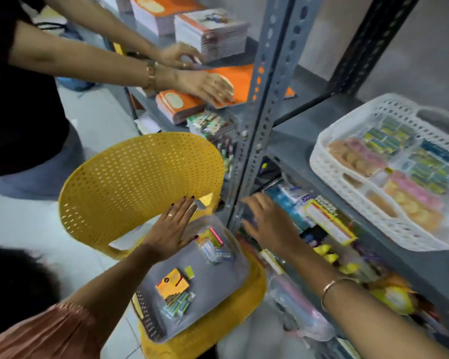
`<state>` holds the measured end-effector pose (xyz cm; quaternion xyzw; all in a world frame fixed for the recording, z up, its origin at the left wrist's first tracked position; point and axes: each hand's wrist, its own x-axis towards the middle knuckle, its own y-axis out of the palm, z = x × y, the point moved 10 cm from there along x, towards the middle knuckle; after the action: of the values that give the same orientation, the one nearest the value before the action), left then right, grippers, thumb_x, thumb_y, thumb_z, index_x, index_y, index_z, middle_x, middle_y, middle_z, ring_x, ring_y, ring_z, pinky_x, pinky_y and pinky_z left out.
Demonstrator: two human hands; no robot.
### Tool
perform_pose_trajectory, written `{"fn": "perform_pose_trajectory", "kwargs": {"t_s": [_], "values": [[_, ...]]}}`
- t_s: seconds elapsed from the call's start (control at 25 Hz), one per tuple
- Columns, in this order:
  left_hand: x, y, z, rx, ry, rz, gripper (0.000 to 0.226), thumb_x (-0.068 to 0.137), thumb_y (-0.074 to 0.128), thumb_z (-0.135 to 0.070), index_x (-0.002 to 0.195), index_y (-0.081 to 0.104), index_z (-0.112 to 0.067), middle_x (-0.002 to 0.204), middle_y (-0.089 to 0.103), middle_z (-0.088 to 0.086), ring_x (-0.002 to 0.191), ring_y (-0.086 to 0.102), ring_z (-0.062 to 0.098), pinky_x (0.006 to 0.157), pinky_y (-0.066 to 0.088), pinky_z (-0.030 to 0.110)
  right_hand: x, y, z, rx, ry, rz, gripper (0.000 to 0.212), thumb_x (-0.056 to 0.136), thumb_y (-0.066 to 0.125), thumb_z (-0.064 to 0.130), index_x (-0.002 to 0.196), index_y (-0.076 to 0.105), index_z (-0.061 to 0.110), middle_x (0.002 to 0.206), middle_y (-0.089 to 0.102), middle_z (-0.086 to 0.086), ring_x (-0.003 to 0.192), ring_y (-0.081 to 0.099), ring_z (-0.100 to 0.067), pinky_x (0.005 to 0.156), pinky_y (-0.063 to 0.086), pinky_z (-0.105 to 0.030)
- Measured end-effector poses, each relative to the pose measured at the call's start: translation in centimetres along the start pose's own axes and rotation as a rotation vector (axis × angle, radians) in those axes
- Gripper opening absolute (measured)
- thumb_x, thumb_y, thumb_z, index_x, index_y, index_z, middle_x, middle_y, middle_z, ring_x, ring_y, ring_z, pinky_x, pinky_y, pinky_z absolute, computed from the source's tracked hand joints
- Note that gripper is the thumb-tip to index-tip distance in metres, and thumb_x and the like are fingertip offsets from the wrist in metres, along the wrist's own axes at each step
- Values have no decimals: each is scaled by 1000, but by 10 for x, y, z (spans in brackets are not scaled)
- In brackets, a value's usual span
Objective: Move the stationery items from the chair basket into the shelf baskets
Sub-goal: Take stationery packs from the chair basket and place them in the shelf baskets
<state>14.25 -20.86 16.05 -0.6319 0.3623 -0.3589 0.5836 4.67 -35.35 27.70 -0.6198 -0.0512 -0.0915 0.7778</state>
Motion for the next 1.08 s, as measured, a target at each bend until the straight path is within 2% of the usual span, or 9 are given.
{"fn": "perform_pose_trajectory", "kwargs": {"t_s": [0.2, 0.36, 0.44, 0.52, 0.6, 0.68, 0.84, 0.96, 1.08], "values": [[-80, 83, 40, -44, -116, 173, 77, 93, 15, -61, 140, 30, -2, 148, 30, 17, 135, 29, 32, 106, 22, 43, -13, 131, 27, 25, -54, 246, 58, 55, 81, 29, 102, 48, 20, 91, 65, -6, 83, 66, -26, 56, 55, -30], [-118, 138, 46, -74, -128, 262, 73, 93, 15, -61, 139, 30, -5, 144, 36, 17, 132, 29, 30, 104, 21, 44, -41, 238, 68, 50, -135, 491, 65, 37, 88, 27, 95, 61, 13, 85, 68, -5, 73, 68, -22, 43, 49, -22], [-129, 162, 45, -85, -125, 297, 74, 93, 16, -61, 137, 32, -4, 144, 36, 17, 132, 31, 30, 105, 19, 43, -52, 282, 86, 112, -167, 588, 63, 57, 82, 18, 113, 56, 6, 106, 64, -14, 97, 64, -31, 64, 56, -32], [-140, 187, 46, -96, -127, 331, 76, 93, 14, -63, 137, 33, -3, 144, 36, 18, 132, 35, 33, 108, 14, 41, -62, 323, 102, 126, -211, 699, 58, 80, 61, 12, 133, 37, 5, 136, 44, -17, 126, 41, -33, 92, 46, -44], [-150, 204, 47, -95, -128, 345, 79, 93, 13, -64, 138, 33, -2, 145, 34, 20, 132, 34, 34, 110, 6, 39, -63, 351, 109, 124, -238, 745, 60, 84, 54, 8, 139, 27, 8, 148, 30, -13, 137, 25, -29, 105, 35, -45], [-155, 212, 48, -109, -130, 329, 81, 92, 14, -64, 139, 33, -1, 145, 32, 21, 133, 31, 33, 111, 4, 38, -59, 367, 116, 109, -285, 736, 71, 81, 59, 9, 141, 22, 9, 152, 24, -11, 142, 19, -27, 112, 27, -42], [-156, 211, 46, -143, -104, 257, 78, 91, 18, -63, 141, 29, -4, 146, 27, 17, 134, 26, 29, 108, 12, 39, -55, 393, 124, 87, -382, 801, 82, 75, 67, 13, 141, 19, 6, 152, 23, -12, 142, 17, -27, 118, 23, -40], [-154, 208, 46, -130, -97, 236, 76, 91, 17, -62, 138, 33, -5, 140, 40, 22, 127, 41, 34, 104, 19, 39, -51, 397, 122, 49, -400, 777, 82, 68, 73, 20, 135, 27, 5, 138, 37, -14, 129, 32, -30, 107, 35, -42], [-156, 211, 46, -117, -89, 255, 77, 91, 14, -62, 136, 43, -7, 139, 44, 22, 125, 45, 35, 103, 34, 40, -51, 393, 115, -12, -377, 744, 77, 66, 75, 28, 127, 36, 2, 127, 42, -15, 117, 37, -30, 101, 34, -39]]}}
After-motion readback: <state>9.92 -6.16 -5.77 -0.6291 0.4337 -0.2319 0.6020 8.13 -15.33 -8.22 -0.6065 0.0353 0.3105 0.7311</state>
